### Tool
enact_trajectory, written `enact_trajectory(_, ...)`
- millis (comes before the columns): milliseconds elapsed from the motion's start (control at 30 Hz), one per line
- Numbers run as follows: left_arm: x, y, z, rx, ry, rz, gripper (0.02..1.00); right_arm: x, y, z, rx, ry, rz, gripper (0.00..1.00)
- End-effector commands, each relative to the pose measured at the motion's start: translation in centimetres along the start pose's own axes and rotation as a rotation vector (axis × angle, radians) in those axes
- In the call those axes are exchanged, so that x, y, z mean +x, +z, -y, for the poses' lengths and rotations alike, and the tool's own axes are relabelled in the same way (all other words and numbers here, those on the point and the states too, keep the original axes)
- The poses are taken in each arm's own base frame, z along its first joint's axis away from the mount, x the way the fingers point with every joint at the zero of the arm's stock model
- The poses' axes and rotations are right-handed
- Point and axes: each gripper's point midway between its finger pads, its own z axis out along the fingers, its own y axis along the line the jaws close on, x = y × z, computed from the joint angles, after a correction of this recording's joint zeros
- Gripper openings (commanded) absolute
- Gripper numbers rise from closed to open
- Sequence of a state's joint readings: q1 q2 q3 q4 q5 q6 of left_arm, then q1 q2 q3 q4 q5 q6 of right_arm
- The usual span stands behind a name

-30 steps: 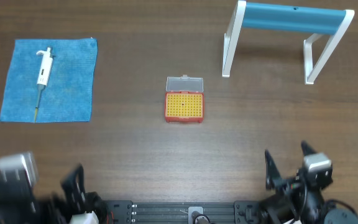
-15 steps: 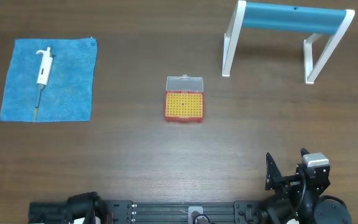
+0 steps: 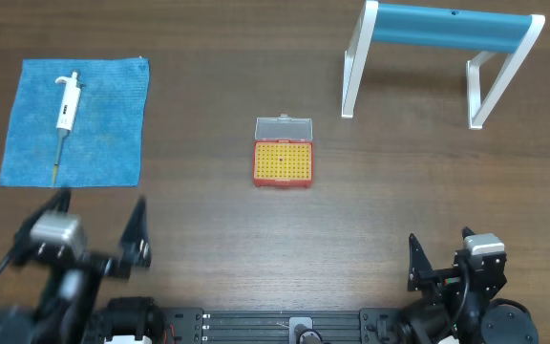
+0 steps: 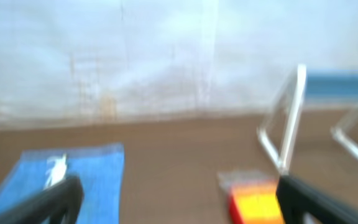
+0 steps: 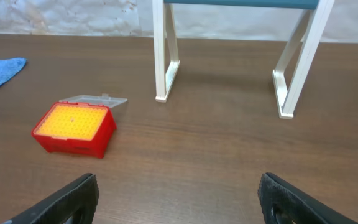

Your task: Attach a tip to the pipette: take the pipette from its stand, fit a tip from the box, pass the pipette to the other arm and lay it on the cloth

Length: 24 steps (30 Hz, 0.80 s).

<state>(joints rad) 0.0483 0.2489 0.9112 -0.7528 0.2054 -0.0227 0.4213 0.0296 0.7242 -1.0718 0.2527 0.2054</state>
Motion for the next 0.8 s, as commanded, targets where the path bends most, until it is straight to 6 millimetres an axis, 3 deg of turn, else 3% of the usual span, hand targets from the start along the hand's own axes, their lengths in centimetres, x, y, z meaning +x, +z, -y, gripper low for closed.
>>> enact_trajectory(33,3.3,4.6,-1.2,-0.013,0.094,0.224,0.996,0.0,0.0,0.2,0.014,0.019,0.002,0.833)
enact_trajectory(100,6.3,5.4,-1.6,-0.019,0.099,0.251,0.996,0.0,0.0,0.2,0.014,0.019,0.002,0.833)
enact_trajectory(200,11.5,7.6,-2.6,-0.034,0.031,0.152,0.996,0.0,0.0,0.2,0.014,0.019,0.002,0.833)
enact_trajectory(333,14.8,8.5,-4.1,-0.087,0.014,0.084,0.996,0.0,0.0,0.2,0.014,0.019,0.002,0.833)
enact_trajectory(467,18.1,9.4,-4.3,-0.080,0.005,0.046,0.996,0.0,0.0,0.2,0.014,0.019,0.002,0.833)
enact_trajectory(800,18.5,9.4,-4.3,-0.078,0.002,0.031,0.996,0.0,0.0,0.2,0.014,0.019,0.002,0.833)
